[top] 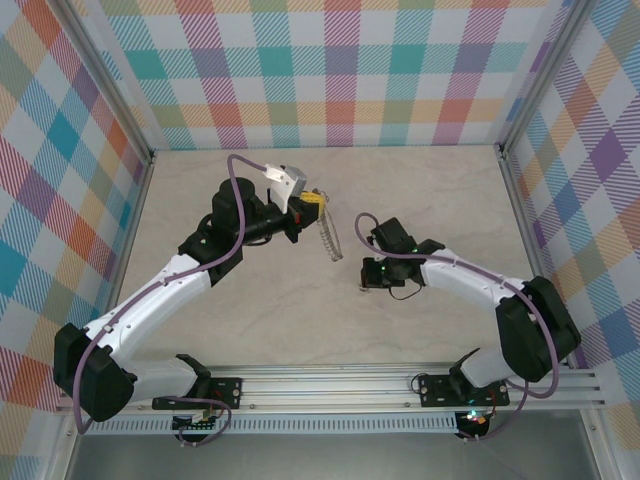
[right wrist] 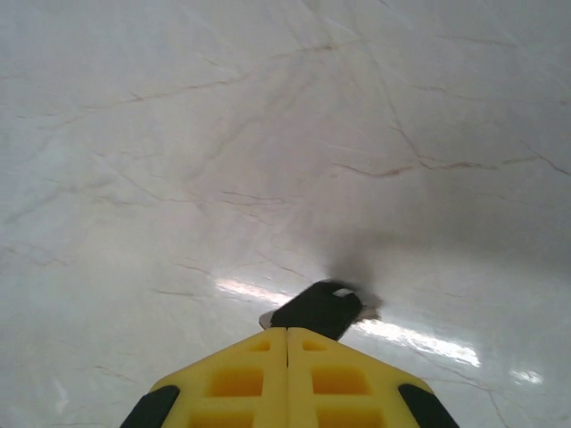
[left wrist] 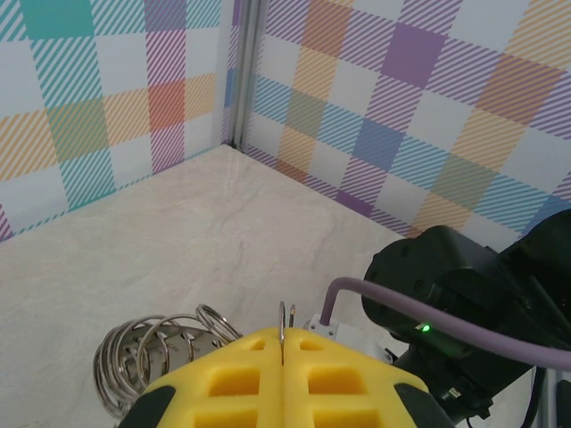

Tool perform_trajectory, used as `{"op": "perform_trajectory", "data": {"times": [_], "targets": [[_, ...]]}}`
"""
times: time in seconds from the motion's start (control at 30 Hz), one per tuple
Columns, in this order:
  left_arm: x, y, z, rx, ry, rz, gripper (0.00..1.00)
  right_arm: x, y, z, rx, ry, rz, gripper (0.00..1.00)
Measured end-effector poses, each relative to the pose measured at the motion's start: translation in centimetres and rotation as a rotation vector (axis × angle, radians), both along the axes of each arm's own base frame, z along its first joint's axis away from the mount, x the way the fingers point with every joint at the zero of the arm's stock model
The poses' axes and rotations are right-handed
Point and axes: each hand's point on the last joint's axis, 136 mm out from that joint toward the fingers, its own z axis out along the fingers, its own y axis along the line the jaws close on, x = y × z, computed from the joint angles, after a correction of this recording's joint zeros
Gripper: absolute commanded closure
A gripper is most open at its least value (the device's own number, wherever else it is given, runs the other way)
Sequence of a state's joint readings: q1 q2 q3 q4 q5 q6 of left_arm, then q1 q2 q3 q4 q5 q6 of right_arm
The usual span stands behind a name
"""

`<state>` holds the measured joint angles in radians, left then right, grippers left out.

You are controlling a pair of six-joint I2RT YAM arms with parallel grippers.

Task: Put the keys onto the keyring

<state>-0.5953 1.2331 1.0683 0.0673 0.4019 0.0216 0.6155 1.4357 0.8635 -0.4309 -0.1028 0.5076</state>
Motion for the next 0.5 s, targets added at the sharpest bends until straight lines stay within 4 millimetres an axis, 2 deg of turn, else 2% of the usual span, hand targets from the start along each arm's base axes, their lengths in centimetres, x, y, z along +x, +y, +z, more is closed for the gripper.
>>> {"op": "perform_trajectory", "data": {"times": [0.17, 0.37, 0.5], "targets": [[0.0, 0.0, 0.0, 0.001, 0.0, -0.001, 1.0, 1.1, 0.6, 3.5, 0.119, -0.083, -0.002, 1.0], [-0.1, 0.0, -0.2, 0.016, -0.005, -0.005, 1.0, 3.0, -0.1, 8.4, 0.263, -0.209, -0.023, 1.0], [-0.2, -0.2, 0.4, 0.018, -0.014, -0.021, 1.0, 3.8, -0.6, 11.9, 0.355, -0.311, -0.016, 1.0]]}}
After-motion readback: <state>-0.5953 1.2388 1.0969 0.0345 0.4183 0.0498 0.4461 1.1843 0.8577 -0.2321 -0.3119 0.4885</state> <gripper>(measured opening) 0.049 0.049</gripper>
